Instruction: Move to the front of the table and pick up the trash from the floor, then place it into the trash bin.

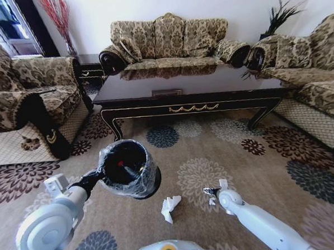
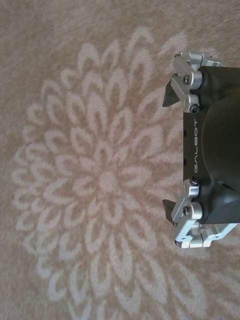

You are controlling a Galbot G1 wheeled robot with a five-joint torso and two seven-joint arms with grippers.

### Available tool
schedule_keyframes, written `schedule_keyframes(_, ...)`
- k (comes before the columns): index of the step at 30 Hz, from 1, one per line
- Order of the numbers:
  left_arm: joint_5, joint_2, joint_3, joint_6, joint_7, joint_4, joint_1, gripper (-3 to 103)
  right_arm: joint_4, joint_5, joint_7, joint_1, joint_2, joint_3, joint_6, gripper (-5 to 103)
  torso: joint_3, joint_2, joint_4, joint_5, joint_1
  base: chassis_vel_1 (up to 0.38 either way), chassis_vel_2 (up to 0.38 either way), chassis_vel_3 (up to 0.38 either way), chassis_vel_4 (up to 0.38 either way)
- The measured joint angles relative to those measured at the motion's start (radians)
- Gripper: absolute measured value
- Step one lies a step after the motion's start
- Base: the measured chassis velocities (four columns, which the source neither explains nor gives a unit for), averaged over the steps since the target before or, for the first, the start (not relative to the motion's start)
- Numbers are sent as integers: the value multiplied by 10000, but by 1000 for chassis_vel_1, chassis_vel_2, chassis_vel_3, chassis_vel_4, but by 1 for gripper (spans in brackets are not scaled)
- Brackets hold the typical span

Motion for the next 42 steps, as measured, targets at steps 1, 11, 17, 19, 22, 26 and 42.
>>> schedule_keyframes(1,1,-18,3,-1,-4,0,4,4,-34,120,-1,-42,-4,69,8,100,0,1,0,-1,0,0,0,0,0)
schedule_keyframes(11,28,-116,57,-3,-10,0,-17,4,332,973,216,-246,-218,135,-610,100,0,0,0,-1,0,0,0,0,0)
schedule_keyframes(17,35,-200,54,-3,-31,2,44,4,98,1032,413,-223,-149,73,-1115,100,0,1,0,-1,0,0,0,0,0)
schedule_keyframes(19,41,-215,52,-3,-36,4,73,4,-1,1005,422,-184,-83,65,-1133,100,0,1,1,0,0,0,0,0,0)
schedule_keyframes(22,43,-216,36,-3,-39,7,106,4,-90,925,424,-169,-33,80,-1139,100,0,0,1,0,0,0,0,0,0)
schedule_keyframes(26,49,-185,19,-3,-42,11,114,4,-107,869,424,-235,-24,153,-1175,100,0,1,1,-1,0,0,0,0,0)
schedule_keyframes(42,131,-202,67,-2,-35,12,83,4,319,605,345,-707,-97,231,-1226,51,0,1,1,-1,0,0,0,0,0)
